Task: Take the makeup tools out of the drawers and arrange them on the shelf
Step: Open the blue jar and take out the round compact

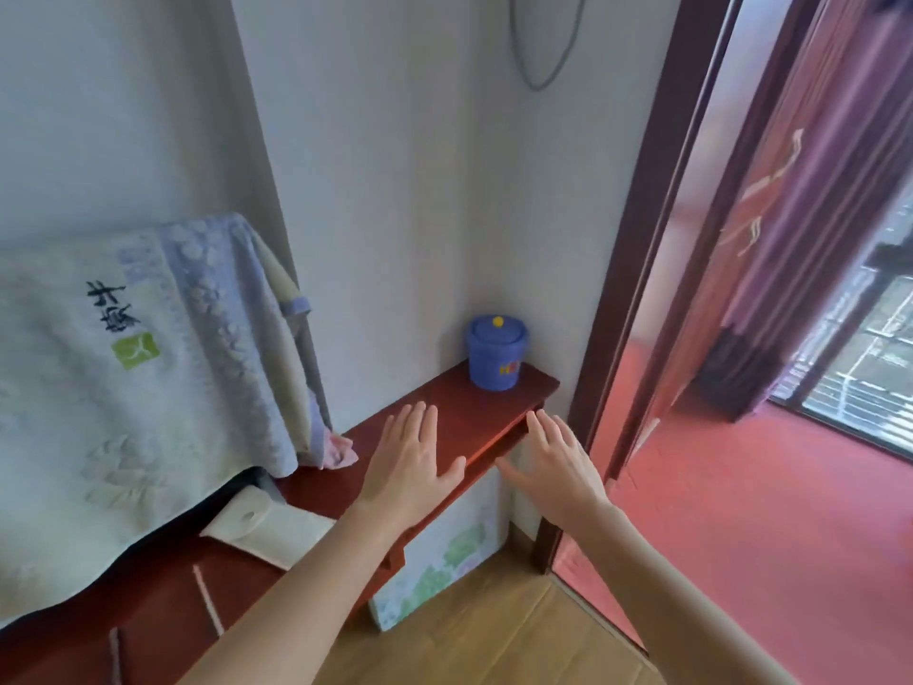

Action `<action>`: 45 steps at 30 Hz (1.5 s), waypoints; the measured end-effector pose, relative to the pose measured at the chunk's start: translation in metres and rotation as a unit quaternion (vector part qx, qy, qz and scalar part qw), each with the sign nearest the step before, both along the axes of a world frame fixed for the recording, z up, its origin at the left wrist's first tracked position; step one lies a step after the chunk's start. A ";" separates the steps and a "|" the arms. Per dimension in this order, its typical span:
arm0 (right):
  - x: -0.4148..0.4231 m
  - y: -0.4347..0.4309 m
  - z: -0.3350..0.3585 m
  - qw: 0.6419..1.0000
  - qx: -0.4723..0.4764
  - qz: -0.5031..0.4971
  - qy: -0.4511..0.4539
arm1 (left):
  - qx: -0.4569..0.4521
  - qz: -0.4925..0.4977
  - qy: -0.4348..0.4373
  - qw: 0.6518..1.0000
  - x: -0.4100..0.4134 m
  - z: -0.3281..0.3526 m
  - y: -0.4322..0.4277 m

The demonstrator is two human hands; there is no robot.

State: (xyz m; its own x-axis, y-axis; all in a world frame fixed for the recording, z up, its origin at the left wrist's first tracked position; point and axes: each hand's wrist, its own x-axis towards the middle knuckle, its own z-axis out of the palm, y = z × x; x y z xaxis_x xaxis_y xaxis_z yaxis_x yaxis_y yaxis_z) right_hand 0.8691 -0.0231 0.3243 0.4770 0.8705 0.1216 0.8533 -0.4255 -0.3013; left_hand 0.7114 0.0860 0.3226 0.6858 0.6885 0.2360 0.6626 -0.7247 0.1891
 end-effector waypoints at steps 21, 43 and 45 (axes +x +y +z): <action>0.194 0.065 0.000 0.996 -0.018 0.082 0.021 | -0.036 0.062 0.020 0.997 0.182 -0.017 0.044; 0.269 0.235 -0.025 0.991 -0.044 0.089 0.089 | -0.057 0.077 0.039 0.995 0.249 -0.039 0.214; 0.270 0.253 -0.026 0.992 -0.046 0.082 0.085 | -0.064 0.064 0.049 0.995 0.251 -0.044 0.234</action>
